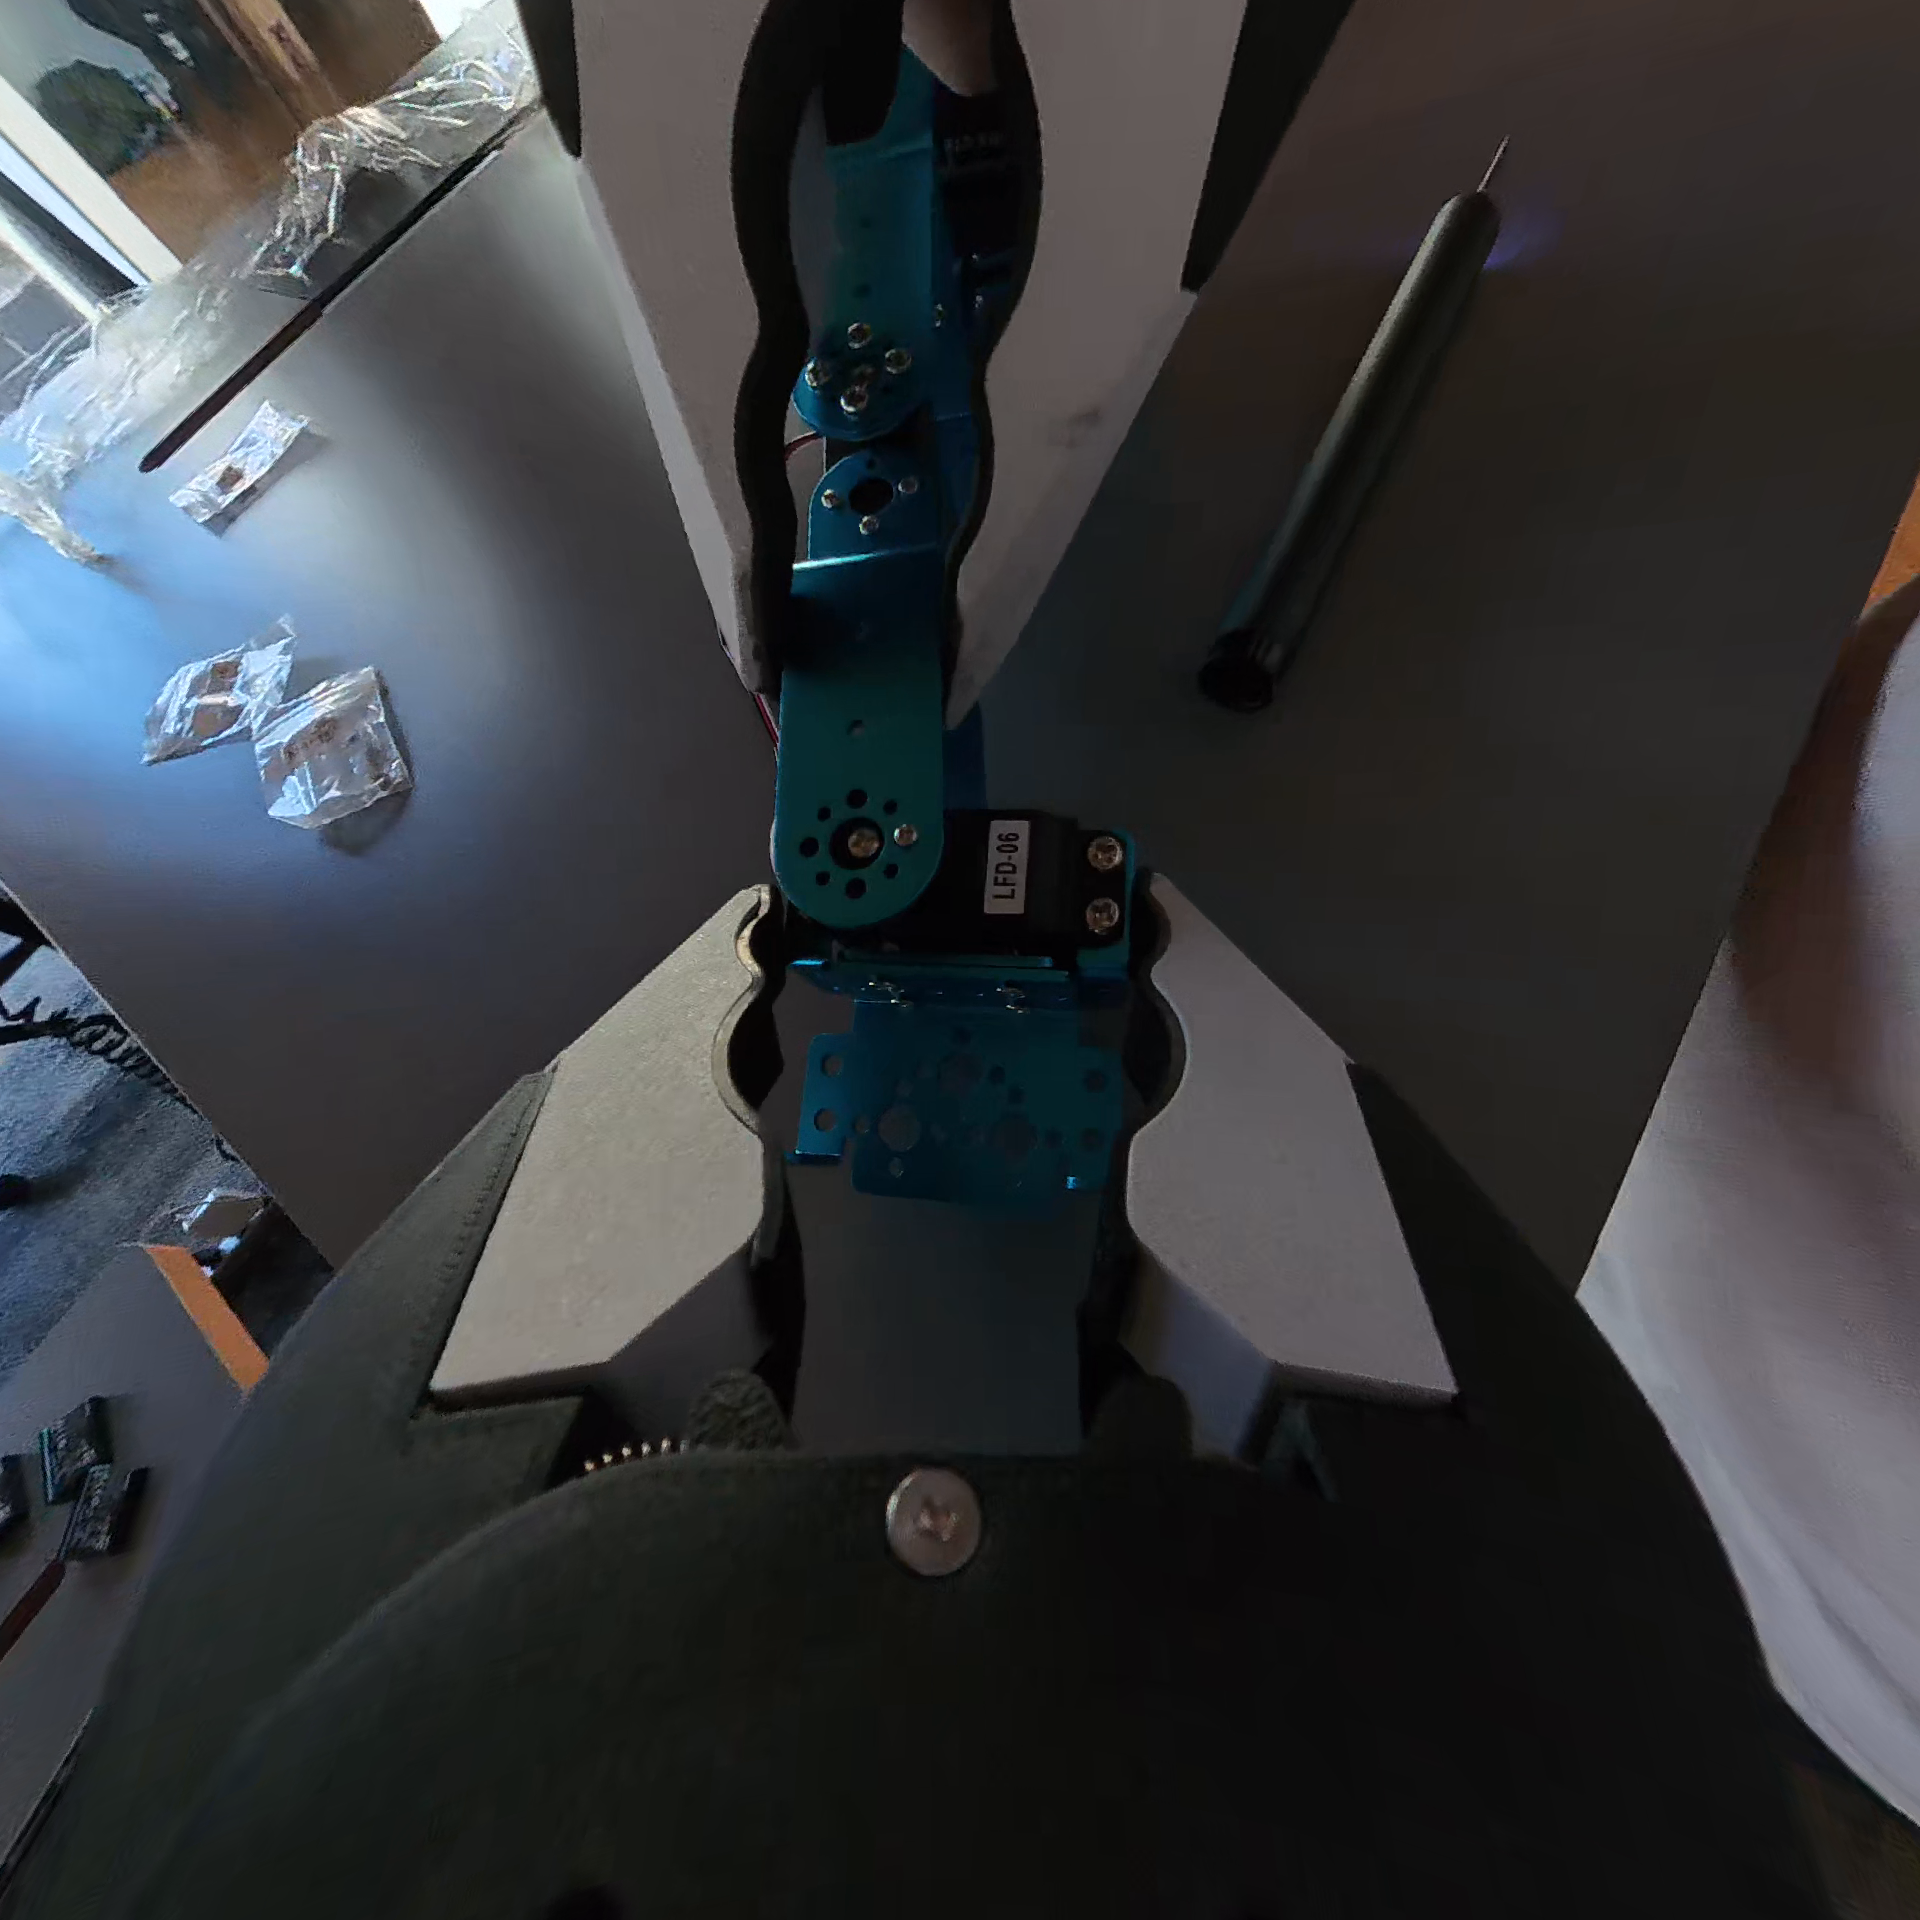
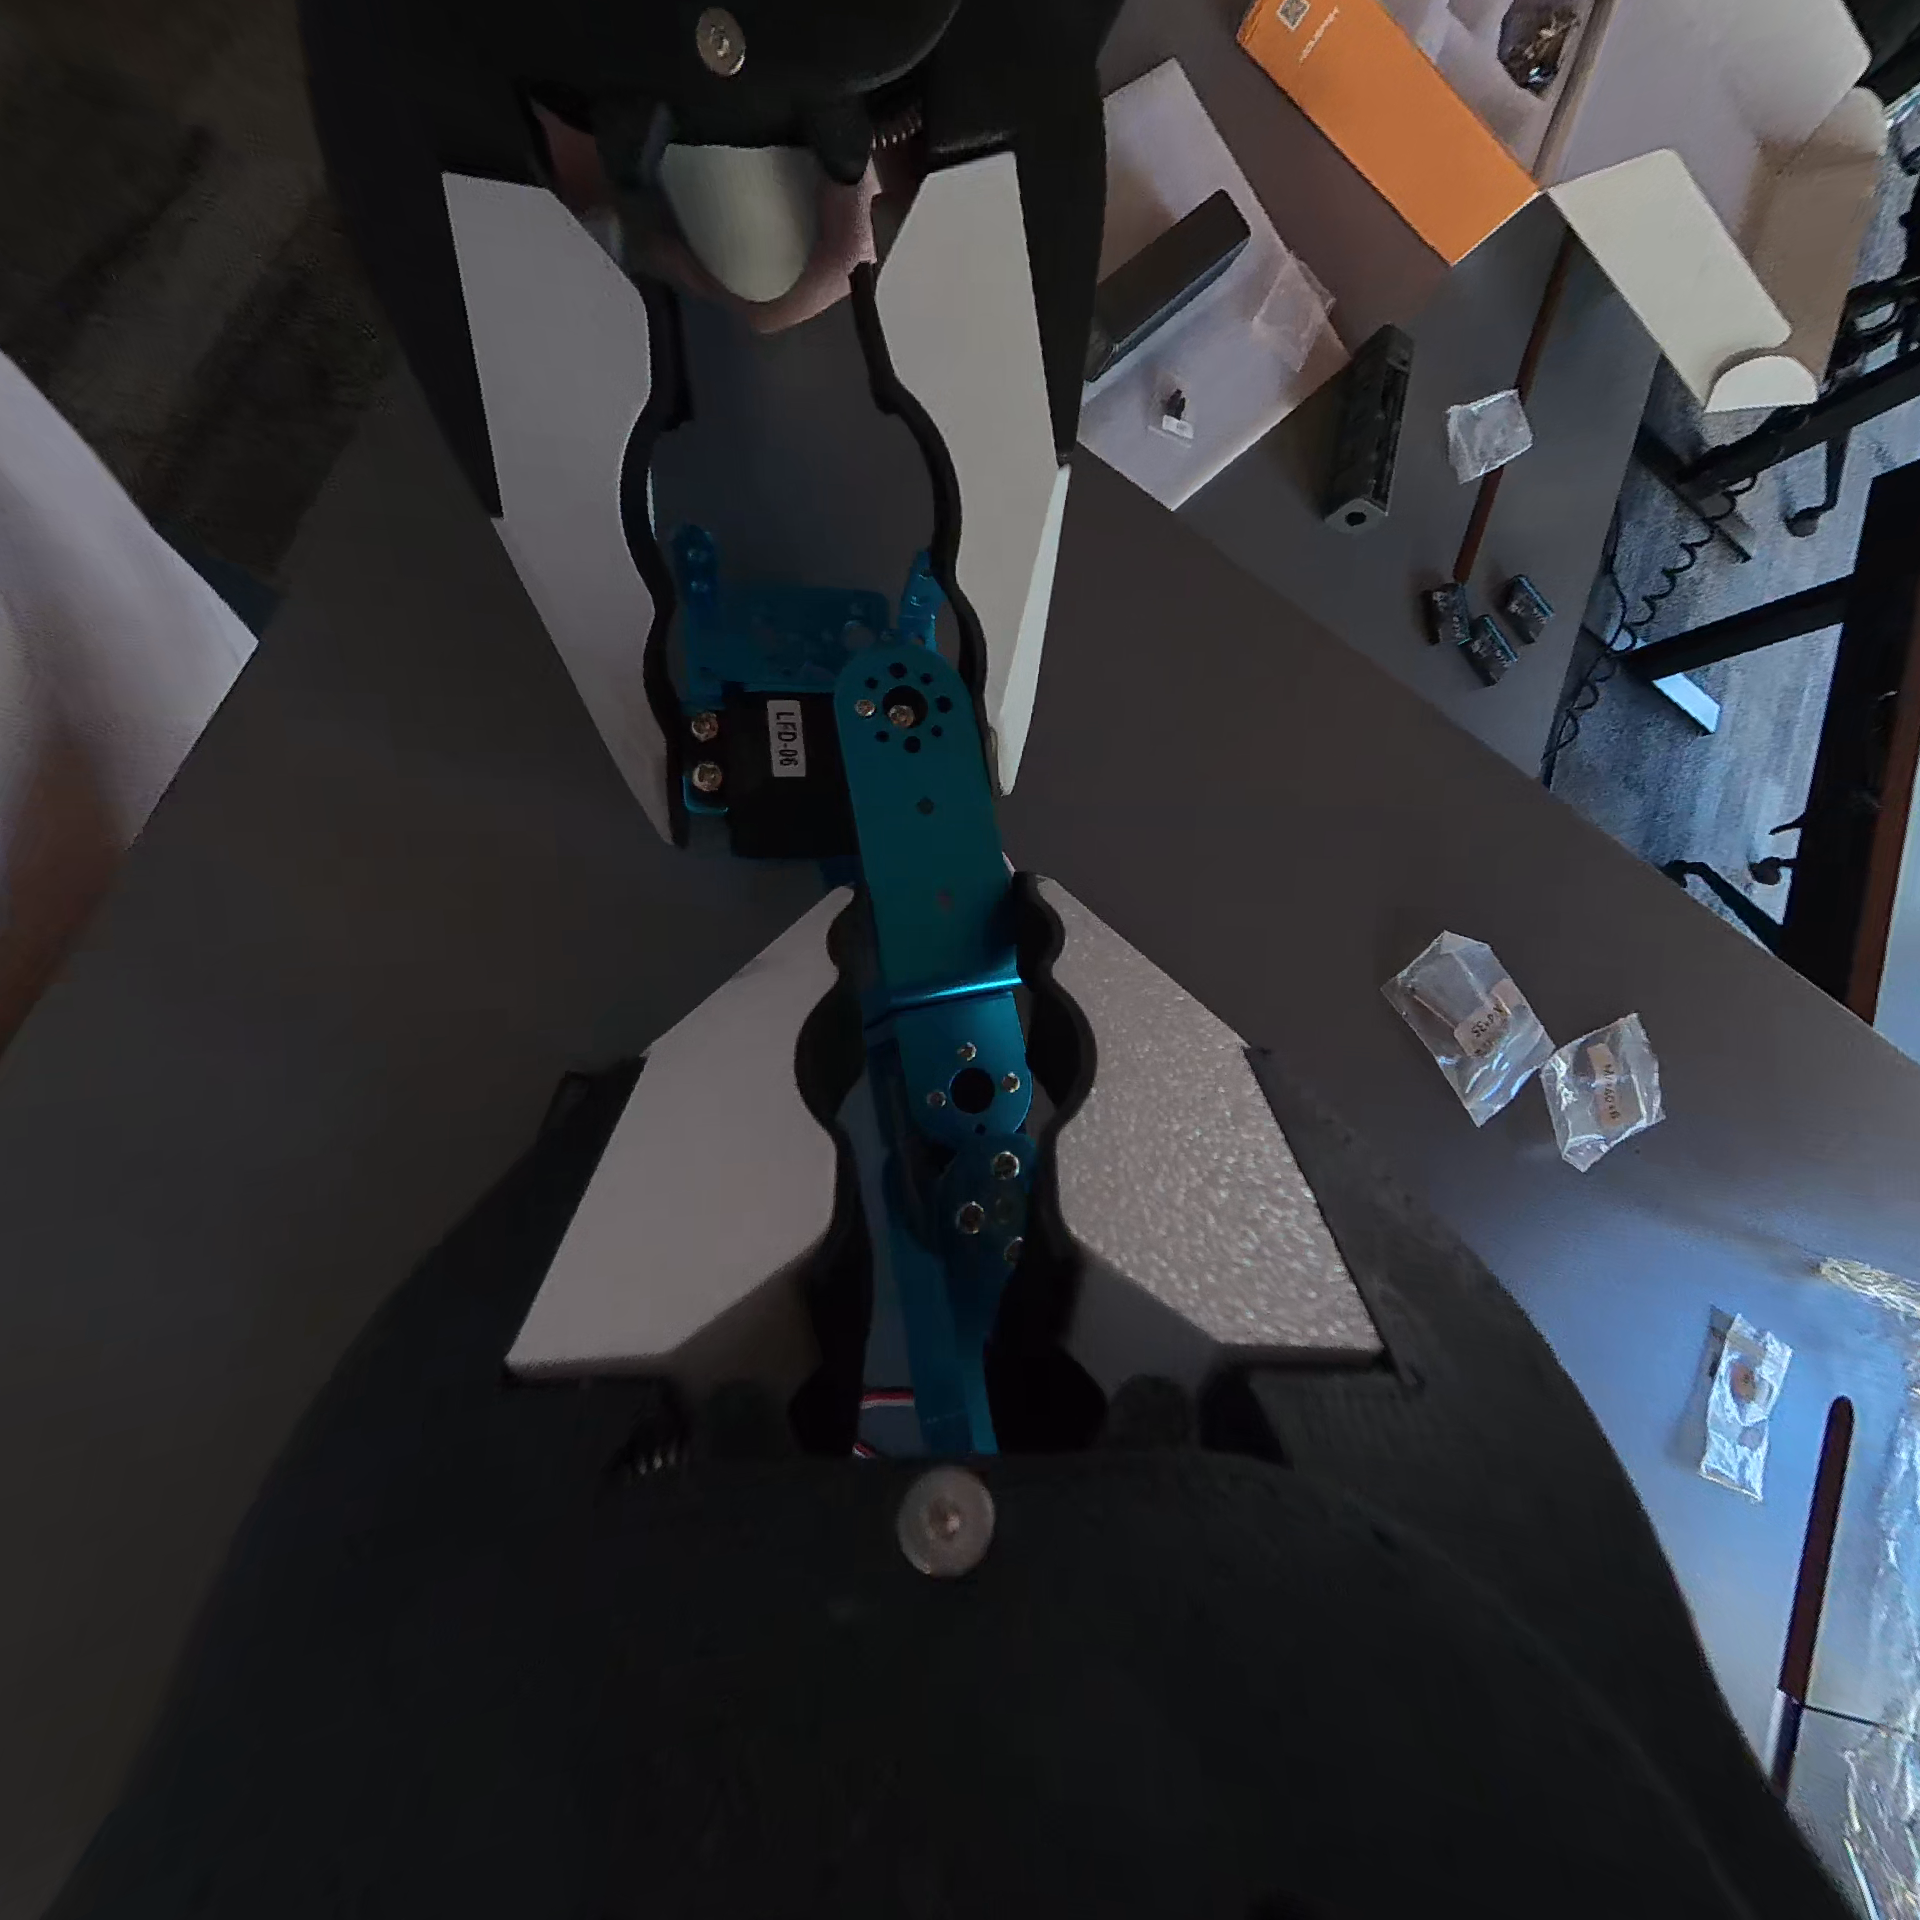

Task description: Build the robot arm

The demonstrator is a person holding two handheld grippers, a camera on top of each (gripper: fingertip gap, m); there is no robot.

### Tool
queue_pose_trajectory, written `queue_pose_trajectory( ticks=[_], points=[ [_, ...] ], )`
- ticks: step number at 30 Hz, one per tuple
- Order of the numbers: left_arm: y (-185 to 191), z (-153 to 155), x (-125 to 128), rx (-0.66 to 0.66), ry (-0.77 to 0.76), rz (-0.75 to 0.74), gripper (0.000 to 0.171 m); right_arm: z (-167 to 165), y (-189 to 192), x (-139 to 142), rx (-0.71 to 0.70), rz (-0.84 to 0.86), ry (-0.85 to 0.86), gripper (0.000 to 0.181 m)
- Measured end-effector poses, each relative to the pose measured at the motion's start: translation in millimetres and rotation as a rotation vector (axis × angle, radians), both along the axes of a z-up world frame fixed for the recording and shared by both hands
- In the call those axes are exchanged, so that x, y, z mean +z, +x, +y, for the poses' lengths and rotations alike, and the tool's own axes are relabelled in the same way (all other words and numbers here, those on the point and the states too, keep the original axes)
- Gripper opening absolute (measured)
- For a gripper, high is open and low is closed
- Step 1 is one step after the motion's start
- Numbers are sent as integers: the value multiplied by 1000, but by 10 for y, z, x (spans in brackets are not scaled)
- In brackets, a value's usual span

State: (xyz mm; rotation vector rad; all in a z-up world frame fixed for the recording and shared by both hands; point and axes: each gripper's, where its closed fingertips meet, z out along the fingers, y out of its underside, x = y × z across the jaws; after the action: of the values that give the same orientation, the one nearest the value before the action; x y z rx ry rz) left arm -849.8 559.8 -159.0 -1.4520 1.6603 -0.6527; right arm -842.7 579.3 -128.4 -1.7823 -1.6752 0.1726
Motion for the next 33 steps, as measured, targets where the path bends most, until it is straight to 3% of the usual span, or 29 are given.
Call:
queue_pose_trajectory(
  ticks=[33],
  points=[
    [39,2,12,18,-53,-3,66,4,23,13,16,23,56,27]
  ],
)
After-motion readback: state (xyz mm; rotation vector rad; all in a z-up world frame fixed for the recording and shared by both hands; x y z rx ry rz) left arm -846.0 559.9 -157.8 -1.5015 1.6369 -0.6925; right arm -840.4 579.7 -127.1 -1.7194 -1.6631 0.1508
